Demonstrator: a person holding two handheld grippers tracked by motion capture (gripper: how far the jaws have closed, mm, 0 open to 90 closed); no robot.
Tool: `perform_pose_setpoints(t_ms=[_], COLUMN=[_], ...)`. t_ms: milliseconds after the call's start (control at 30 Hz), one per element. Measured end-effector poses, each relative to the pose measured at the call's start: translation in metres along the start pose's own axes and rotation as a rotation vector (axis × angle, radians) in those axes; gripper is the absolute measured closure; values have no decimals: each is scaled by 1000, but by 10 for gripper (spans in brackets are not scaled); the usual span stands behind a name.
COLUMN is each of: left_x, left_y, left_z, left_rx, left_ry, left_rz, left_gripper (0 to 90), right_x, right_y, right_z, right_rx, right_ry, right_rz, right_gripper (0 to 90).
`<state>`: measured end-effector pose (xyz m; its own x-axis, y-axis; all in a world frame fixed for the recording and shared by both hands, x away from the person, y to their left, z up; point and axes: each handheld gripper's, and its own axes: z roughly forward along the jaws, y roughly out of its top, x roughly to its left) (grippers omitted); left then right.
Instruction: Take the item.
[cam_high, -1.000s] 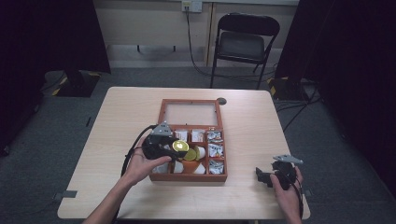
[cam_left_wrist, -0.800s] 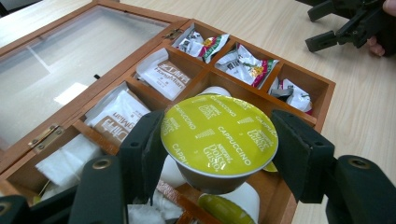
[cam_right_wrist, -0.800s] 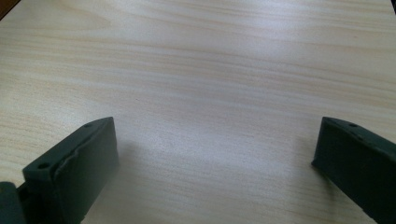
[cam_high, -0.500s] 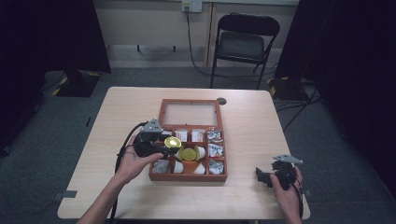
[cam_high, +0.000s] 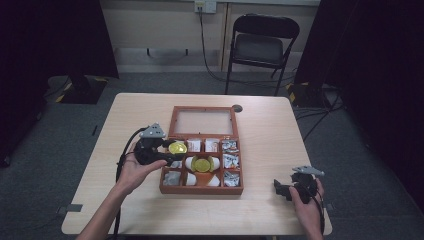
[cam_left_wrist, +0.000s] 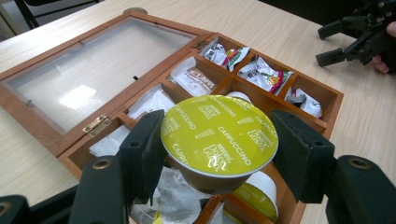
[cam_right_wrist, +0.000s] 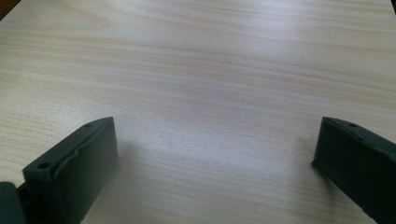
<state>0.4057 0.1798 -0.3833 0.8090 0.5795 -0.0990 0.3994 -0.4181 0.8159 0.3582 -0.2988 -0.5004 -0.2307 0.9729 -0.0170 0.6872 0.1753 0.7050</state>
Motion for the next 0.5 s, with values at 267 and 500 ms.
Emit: perform_pose_setpoints(t_ms=[267,500], left_x=[7,13], left_y=[0,-1], left_z=[-9,-17], left_rx=[-3,-19], left_ry=[22,35], left_rz=[-7,-23], left_gripper=[381,381], right_x=[0,0], right_y=[0,0], right_z=[0,0], right_rx=[0,0], right_ry=[0,0], right_rz=[0,0], right_gripper=[0,0])
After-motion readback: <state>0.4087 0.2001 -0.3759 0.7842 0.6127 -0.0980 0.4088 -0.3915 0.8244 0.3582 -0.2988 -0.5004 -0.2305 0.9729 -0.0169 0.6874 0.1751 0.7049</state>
